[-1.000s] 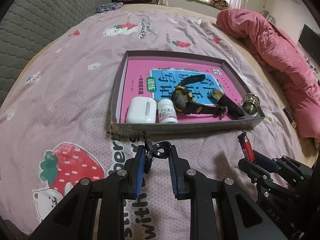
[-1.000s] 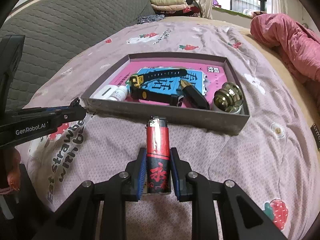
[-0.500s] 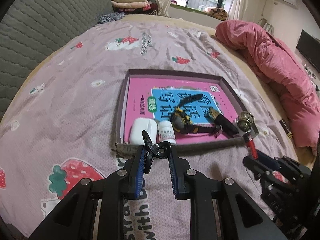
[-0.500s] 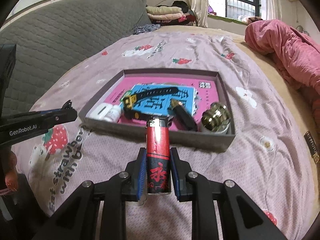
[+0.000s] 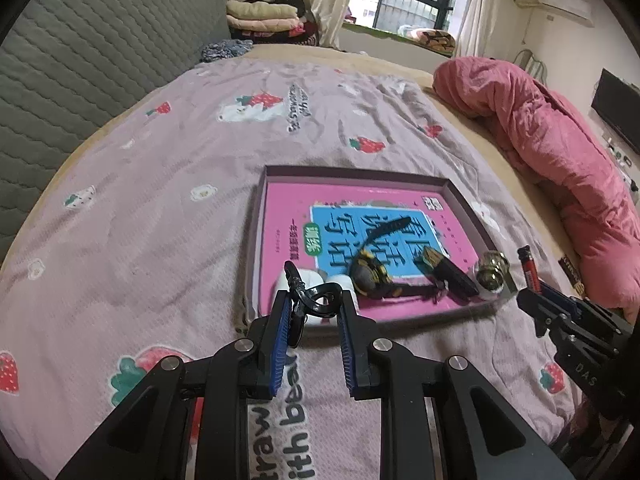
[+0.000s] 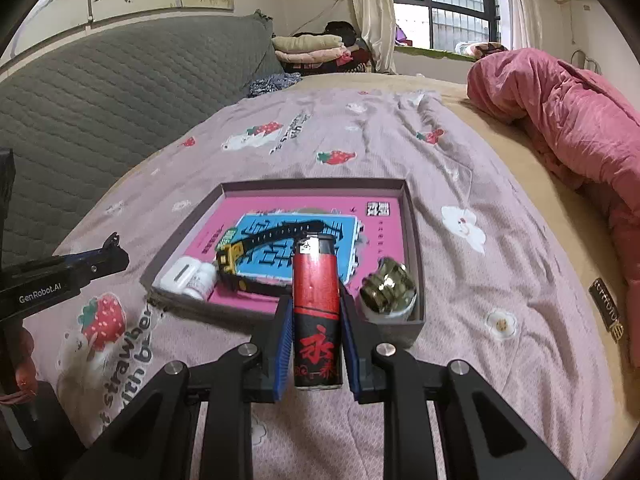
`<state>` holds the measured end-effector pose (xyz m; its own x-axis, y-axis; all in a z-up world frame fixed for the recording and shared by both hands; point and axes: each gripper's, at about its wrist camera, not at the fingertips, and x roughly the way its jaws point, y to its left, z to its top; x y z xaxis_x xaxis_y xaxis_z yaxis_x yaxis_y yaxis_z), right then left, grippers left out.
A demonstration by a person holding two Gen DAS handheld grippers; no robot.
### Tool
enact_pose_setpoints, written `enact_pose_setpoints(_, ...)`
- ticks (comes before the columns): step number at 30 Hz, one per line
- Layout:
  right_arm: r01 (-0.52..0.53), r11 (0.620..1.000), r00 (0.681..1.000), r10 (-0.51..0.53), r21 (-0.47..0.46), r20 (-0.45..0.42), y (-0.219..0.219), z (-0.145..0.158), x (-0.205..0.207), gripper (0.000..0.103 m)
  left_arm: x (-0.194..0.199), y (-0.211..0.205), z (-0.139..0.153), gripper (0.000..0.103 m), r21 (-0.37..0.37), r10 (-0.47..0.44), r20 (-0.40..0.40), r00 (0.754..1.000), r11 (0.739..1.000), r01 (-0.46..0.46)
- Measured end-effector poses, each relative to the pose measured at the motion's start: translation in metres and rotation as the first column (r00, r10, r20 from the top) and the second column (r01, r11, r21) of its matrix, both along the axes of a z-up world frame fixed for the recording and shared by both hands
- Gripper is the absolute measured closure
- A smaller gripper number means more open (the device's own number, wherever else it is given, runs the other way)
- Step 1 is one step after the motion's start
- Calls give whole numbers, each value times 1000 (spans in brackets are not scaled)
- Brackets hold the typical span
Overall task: Organize rigid objects
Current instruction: 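Lift the clip toward the tray while the right tool carries the lighter toward the tray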
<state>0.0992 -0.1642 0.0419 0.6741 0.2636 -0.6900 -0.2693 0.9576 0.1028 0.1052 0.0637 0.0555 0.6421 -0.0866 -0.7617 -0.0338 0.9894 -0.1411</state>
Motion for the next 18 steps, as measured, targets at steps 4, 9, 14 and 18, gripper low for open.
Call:
enact_pose_setpoints(4, -3, 1000, 1000, 3, 6, 18, 3, 7, 5, 80, 5, 5, 5, 80, -2, 10, 14, 1000, 1000, -10)
enact_pose_setpoints(9, -11, 1000, 999, 11, 4, 32, 10, 12, 14, 80, 14, 6, 8, 80, -4, 17, 30, 999, 1000, -17)
enact_pose_setpoints(14, -26, 1000, 999, 26, -2, 39, 19, 15, 27, 80, 26, 8, 6, 80, -13, 12, 38, 999, 1000, -12)
enact_pose_setpoints(18, -36, 999, 999, 37, -13, 17, 26, 8, 40, 80, 39, 15, -9, 80, -75, 9, -23, 1000, 997, -11)
